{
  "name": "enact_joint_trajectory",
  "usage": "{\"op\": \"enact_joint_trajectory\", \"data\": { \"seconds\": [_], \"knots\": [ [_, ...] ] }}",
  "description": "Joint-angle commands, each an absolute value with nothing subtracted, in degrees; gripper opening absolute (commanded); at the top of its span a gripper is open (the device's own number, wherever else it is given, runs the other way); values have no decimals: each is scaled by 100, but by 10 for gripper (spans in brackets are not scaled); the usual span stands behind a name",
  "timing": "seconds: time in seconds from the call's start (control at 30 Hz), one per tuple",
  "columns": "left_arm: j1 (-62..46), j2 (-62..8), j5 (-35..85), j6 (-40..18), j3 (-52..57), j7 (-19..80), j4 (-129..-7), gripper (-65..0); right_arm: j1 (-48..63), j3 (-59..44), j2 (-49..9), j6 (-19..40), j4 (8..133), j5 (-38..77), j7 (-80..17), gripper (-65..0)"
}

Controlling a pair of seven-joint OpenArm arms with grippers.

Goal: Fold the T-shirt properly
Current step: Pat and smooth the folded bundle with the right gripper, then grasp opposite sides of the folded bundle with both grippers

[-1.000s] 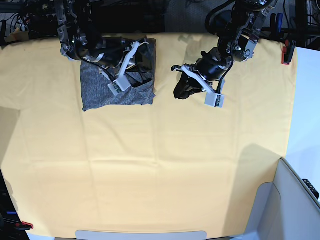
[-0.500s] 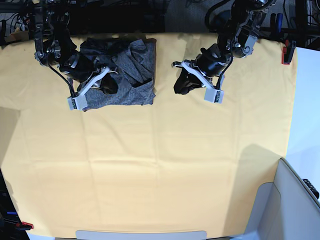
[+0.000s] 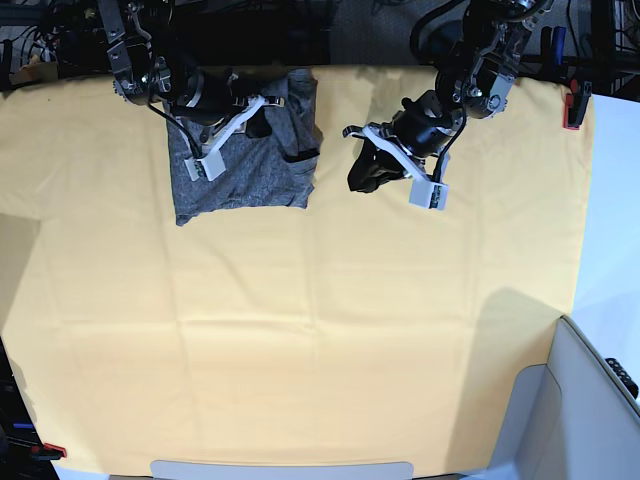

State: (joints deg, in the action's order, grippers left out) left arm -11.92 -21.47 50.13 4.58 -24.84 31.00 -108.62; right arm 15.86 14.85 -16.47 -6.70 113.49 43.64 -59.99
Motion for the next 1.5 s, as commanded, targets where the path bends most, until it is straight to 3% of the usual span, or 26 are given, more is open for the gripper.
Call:
{"op": "enact_joint_trajectory", "data": {
  "seconds": [0.0,0.17,0.5,0.8,0.97,1.2,1.3,1.47],
  "knots": [
    [-1156,-2167,5024,400,-2457,2958,-10949,-647,1525,1604,-1640,-629,11468,4462,-5974,-650],
    [-1156,-2167,5024,400,-2457,2967,-10949,-647,1332,2176,-1648,-620,11459,4462,-5982,-650],
    [-1182,-2167,5024,400,-2457,2967,-10949,-647,1218,2158,-1648,-629,11477,4462,-5982,-650],
    [-1191,-2167,5033,400,-2466,2967,-10958,-646,1218,1095,-1657,-629,11591,4462,-5982,-650],
    [-1191,-2167,5033,400,-2466,3248,-10958,-646,1165,400,-1807,-637,11609,4593,-5956,-515],
    [-1191,-2167,5033,400,-2457,3556,-10967,-634,743,-514,-2264,-620,11002,5613,-5789,-315],
    [-1191,-2167,5033,400,-2466,3556,-10967,-578,426,-541,-2475,-391,10422,6255,-5763,-246],
    [-1288,-2167,5033,418,-2457,3556,-10967,-448,48,-558,-2501,840,9569,6563,-5965,-216]
  ]
}}
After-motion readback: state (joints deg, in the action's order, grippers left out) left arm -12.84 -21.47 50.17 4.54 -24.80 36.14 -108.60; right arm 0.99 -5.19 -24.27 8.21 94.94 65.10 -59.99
